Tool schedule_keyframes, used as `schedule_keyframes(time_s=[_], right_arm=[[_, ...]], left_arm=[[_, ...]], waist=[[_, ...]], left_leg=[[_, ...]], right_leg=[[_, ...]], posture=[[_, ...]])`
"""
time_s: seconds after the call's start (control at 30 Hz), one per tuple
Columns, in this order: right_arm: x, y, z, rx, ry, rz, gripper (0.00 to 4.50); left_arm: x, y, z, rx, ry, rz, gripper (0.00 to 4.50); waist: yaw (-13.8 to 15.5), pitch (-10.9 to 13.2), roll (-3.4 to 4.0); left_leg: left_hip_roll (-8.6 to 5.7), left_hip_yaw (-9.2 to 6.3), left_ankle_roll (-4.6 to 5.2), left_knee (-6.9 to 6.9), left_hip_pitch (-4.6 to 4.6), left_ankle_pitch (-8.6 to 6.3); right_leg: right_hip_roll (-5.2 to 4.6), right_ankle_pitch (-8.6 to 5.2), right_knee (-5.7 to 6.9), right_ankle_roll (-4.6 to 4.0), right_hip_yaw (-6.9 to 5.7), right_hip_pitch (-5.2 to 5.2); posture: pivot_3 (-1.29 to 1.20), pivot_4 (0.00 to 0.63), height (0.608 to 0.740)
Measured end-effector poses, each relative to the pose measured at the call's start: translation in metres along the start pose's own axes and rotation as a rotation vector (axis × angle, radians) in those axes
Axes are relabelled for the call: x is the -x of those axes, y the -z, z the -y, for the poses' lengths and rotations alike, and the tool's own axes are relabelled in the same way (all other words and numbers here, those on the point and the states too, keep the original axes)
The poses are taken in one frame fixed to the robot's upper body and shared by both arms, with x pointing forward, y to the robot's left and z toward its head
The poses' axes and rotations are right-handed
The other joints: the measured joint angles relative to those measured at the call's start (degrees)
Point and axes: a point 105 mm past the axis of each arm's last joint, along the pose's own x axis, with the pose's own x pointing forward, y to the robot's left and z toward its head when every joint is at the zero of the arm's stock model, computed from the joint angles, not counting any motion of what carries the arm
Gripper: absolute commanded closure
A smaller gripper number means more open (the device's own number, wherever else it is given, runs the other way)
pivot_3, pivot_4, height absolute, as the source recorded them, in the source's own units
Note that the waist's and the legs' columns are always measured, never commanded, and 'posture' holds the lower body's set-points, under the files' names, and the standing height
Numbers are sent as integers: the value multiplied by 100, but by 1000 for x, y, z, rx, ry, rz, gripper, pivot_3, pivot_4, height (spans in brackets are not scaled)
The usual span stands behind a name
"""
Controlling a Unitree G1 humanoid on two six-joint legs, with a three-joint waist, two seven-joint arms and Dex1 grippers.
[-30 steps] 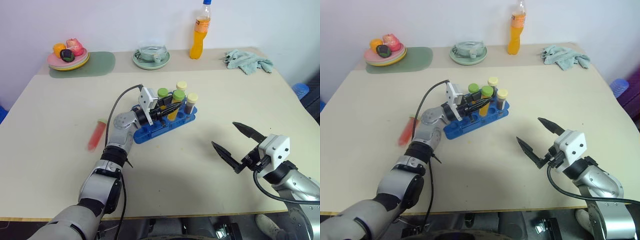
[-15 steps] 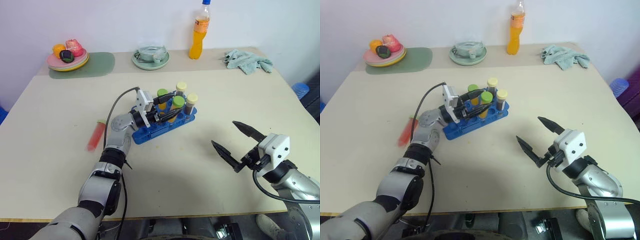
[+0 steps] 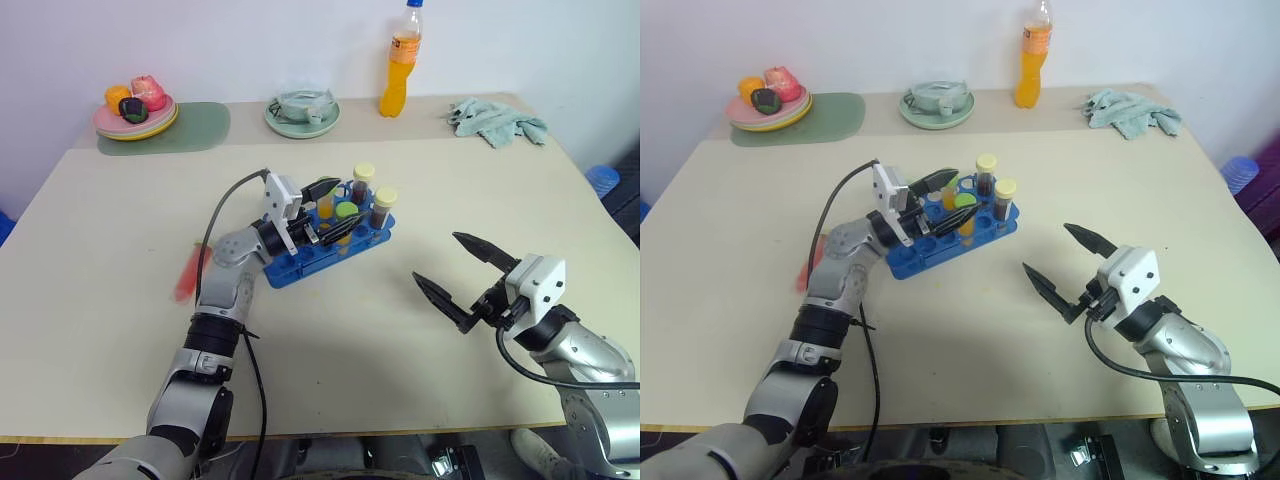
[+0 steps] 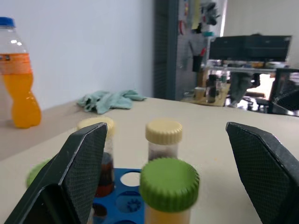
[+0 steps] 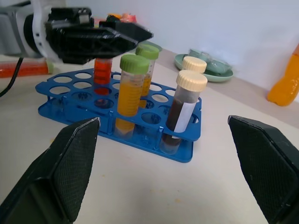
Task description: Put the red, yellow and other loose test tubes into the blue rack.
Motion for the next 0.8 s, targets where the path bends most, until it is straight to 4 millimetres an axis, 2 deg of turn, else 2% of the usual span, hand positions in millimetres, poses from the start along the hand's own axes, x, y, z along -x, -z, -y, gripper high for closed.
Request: schedule_keyframes(time_s=[0.33, 0.47, 0.6, 0.7, 0.77, 0.8], right_arm=[[-11, -1, 0, -3, -38, 20, 0], [-13, 0, 2, -3, -47, 18, 0], [-15, 1, 2, 1, -69, 16, 0], [-16, 2, 3, -2, -86, 12, 0], [-17, 4, 5, -6, -95, 11, 0], [-18, 4, 6, -9, -102, 11, 0]], left_arm=[[5, -27, 11, -61, 49, 4, 340], [-1, -44, 4, -106, -9, 29, 340], [-2, -86, -36, -94, -233, 135, 340], [10, -112, -72, -26, -429, 169, 340], [24, -109, -90, 39, -543, 87, 340], [35, -101, -98, 68, -609, 2, 340]], waist=[[5, 1, 1], [6, 2, -1], [-8, 5, -5], [-12, 5, -6], [-18, 6, -7], [-22, 7, -8]], left_leg=[[0, -1, -1, -1, 0, 0], [0, -1, -1, 0, 0, 0], [0, -1, -1, -2, 0, 0], [0, -1, -1, -6, 0, 0], [-1, -1, 0, -7, 0, -1], [-1, -1, -1, -7, 0, -1]], right_leg=[[0, 0, 1, -1, 0, -1], [0, 0, 0, -2, 1, -1], [2, 0, 2, 1, 0, -3], [2, -1, 3, 7, 0, -6], [4, 0, 5, 10, 0, -10], [5, 0, 8, 11, 0, -11]], posture=[[0, 150, 740], [0, 150, 740], [0, 150, 740], [0, 150, 740], [0, 150, 740], [0, 150, 740]])
